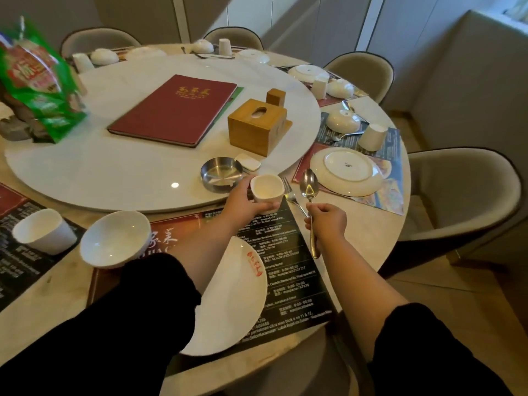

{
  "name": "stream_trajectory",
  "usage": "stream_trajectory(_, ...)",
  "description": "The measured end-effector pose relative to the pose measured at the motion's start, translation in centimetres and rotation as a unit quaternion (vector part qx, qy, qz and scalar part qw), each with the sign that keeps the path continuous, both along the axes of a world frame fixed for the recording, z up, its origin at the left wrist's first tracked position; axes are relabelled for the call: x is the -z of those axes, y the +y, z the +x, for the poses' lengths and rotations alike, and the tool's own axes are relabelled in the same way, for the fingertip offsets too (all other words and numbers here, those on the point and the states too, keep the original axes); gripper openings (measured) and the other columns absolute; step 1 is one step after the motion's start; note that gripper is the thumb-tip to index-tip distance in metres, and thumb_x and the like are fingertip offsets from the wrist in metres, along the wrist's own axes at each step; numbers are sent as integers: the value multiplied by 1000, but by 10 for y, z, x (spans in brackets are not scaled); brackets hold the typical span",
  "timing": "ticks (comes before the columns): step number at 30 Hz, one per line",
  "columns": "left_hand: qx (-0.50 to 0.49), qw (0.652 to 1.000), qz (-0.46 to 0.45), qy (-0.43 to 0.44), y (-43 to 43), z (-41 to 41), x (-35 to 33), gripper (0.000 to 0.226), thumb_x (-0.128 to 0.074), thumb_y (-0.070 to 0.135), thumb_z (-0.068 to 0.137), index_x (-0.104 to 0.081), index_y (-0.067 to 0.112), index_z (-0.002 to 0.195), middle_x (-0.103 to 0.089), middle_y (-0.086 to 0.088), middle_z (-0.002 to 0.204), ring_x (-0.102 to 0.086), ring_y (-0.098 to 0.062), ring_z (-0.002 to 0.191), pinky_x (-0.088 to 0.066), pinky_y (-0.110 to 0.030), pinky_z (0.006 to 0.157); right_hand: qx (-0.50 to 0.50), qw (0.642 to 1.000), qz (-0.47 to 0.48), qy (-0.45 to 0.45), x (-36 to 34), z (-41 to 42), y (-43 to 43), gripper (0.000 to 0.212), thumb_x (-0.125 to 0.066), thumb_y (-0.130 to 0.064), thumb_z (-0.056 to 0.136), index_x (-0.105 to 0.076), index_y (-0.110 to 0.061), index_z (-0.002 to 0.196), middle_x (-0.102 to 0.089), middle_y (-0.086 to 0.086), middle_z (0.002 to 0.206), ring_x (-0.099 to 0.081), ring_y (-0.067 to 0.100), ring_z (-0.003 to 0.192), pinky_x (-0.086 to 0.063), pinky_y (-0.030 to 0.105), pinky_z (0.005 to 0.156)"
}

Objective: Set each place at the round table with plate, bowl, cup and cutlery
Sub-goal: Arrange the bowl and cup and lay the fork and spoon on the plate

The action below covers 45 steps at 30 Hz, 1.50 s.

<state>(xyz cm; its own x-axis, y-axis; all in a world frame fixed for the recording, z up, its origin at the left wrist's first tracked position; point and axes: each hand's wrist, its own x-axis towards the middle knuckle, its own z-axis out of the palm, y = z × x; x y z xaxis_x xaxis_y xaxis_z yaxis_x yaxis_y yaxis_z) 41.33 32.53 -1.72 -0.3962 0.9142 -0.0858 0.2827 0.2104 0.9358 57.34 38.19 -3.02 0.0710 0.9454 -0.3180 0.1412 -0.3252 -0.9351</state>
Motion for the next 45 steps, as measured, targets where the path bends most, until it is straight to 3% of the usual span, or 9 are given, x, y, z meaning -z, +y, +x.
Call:
stream_trajectory(4, 7, 1000, -14, 12, 16, 9, 10, 77, -82, 20, 69, -41, 19, 135, -49, 1, 128, -43, -12, 112, -35, -27, 91, 16, 1000, -14, 4, 7, 1, 5, 6, -63, -13, 88, -64, -9, 83, -60, 6, 68, -55, 14, 58, -49, 22, 54)
stream_trajectory(8, 11, 999, -29, 19, 25, 13, 18, 78, -84, 24, 67, -42, 20, 133, -51, -2, 131, -47, -19, 118, -39, -32, 94, 20, 1000, -17, 14, 10, 6, 11, 9, -63, -14, 88, -67, -5, 89, -62, 7, 70, -57, 15, 58, -52, 27, 60)
stream_trajectory(12, 3, 999, -29, 20, 25, 14, 19, 74, -82, 19, 70, -42, 18, 132, -49, -1, 129, -42, -12, 109, -34, -28, 87, 29, 999, -21, 21, 9, 12, 14, 11, -63, -16, 88, -67, -6, 91, -63, 9, 76, -59, 17, 64, -54, 29, 64)
stream_trajectory(16, -3, 999, -32, 17, 21, 13, 22, 75, -82, 19, 70, -41, 17, 133, -48, -1, 132, -44, -17, 118, -33, -27, 89, 26, 999, -24, 29, 8, 14, 12, 11, -63, -16, 89, -67, -6, 91, -62, 8, 74, -58, 16, 63, -54, 29, 65)
stream_trajectory(23, 0, 996, -88, 21, 10, 8, 12, 110, -84, 20, 66, -13, 23, 150, -29, -6, 153, -30, -25, 140, -30, -44, 112, 35, 998, -28, 46, -2, 8, -8, 17, -53, -13, 90, -65, -3, 93, -59, 7, 71, -53, 15, 60, -47, 25, 59)
stream_trajectory(27, -84, 996, -4, -7, -41, 21, -3, 81, -67, 27, 85, -19, 27, 150, -31, -3, 153, -31, -20, 139, -33, -41, 109, -8, 997, -23, 74, -20, 5, -44, 17, -55, -15, 91, -66, -2, 92, -61, 7, 72, -55, 14, 61, -48, 23, 58)
stream_trajectory(33, -127, 976, 24, 174, -162, 22, 11, 55, -45, 36, 96, -27, 22, 146, -32, 0, 151, -30, -16, 139, -23, -25, 106, -178, 980, -73, 47, -24, -3, -111, 11, -63, -13, 88, -69, -5, 84, -70, 11, 79, -69, 24, 75, -59, 34, 73)
stream_trajectory(38, -167, 960, -17, 222, -230, -8, 42, 50, -35, 38, 99, -24, 26, 147, -25, -1, 155, -20, -22, 144, -23, -48, 116, -266, 958, -107, -30, -22, -14, -139, 11, -66, -11, 85, -67, -2, 92, -70, 11, 89, -66, 14, 71, -53, 19, 57)
stream_trajectory(45, -177, 914, -196, 308, -266, -36, 68, 50, -23, 33, 102, -20, 20, 150, -14, -2, 159, -3, -20, 148, -3, -42, 119, -288, 949, -71, -112, -13, -34, -142, 12, -67, -7, 84, -63, -7, 73, -67, 9, 79, -63, 16, 67, -58, 31, 73)
